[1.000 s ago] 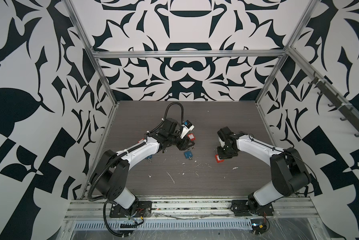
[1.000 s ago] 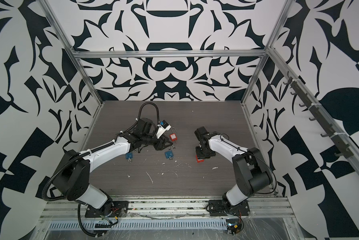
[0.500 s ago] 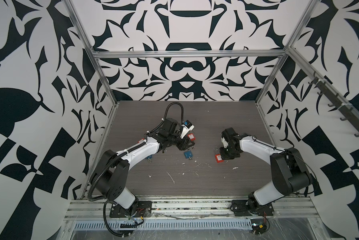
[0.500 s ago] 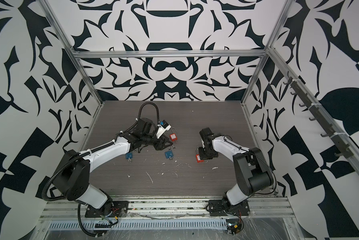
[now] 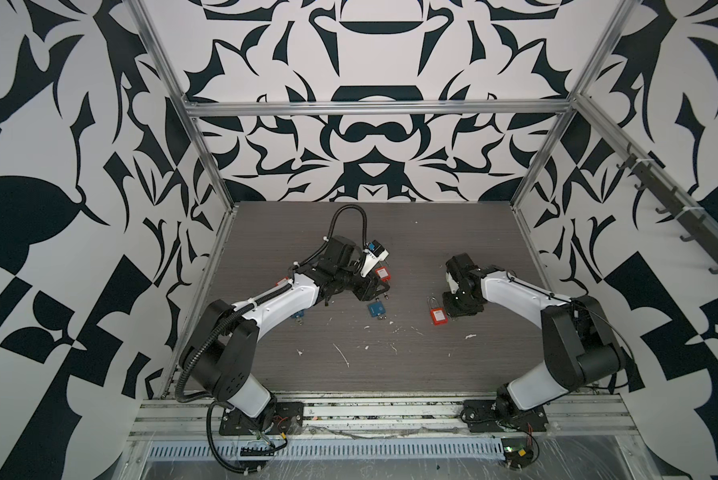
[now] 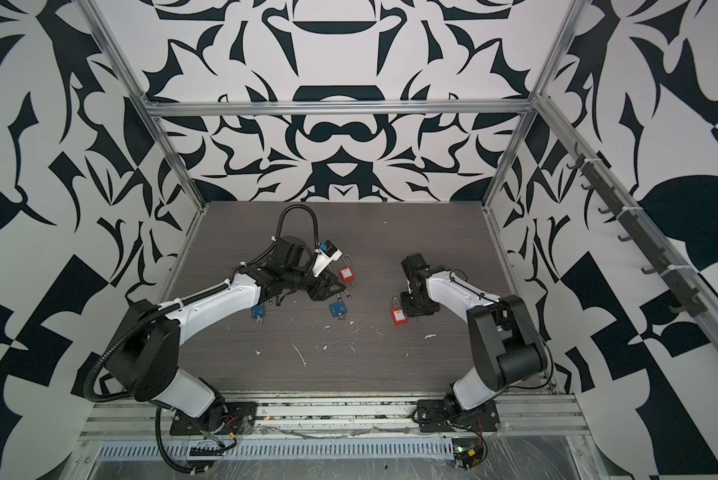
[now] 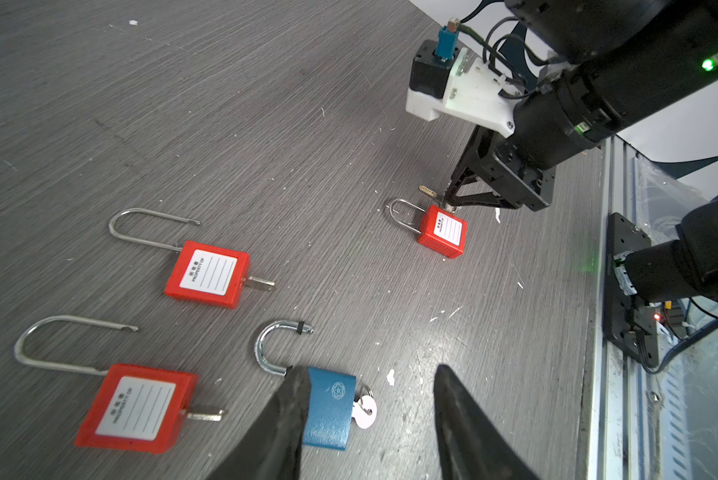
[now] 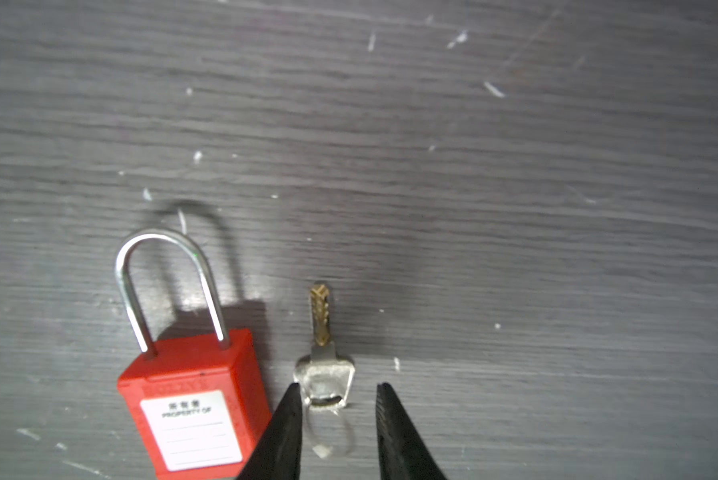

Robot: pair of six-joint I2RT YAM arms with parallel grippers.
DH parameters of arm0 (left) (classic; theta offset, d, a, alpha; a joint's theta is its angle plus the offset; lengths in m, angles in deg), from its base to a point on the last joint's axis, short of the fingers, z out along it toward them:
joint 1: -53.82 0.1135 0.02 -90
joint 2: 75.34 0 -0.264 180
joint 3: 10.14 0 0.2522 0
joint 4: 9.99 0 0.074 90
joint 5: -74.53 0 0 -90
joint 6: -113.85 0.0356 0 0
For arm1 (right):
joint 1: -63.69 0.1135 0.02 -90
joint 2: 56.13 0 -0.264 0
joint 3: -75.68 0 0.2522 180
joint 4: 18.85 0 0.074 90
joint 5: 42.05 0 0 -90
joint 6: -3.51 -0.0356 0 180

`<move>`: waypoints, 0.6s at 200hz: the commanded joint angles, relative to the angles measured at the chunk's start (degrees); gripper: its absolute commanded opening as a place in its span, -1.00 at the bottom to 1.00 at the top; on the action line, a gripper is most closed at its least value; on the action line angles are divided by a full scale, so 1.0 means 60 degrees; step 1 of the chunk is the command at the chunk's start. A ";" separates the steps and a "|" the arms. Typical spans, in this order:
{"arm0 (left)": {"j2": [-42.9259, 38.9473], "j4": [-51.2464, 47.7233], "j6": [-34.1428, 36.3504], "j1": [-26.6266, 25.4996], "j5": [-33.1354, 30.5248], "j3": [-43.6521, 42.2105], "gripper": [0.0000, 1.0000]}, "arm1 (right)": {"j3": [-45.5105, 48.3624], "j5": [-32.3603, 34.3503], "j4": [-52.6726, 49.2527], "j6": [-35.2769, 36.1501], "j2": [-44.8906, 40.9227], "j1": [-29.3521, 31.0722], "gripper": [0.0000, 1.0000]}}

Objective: Lock with the key

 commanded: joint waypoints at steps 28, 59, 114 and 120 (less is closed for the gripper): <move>-0.0071 -0.0004 -0.0103 0.0005 0.0079 0.0138 0.04 | -0.0563 0.0788 -0.0508 0.0268 -0.0368 -0.0007 -0.32; -0.0228 0.0179 -0.0275 -0.0002 -0.0320 -0.0057 0.05 | -0.0388 0.0685 -0.0095 0.0267 -0.1317 0.0187 -0.35; -0.1041 0.0653 -0.0925 0.0174 -0.1412 -0.0823 0.06 | 0.0082 0.0866 0.1887 0.0035 -0.2045 0.2244 -0.23; -0.1152 0.0663 -0.1037 0.0214 -0.1517 -0.0899 0.06 | 0.0024 0.0840 0.2041 -0.0193 -0.1900 0.2381 -0.19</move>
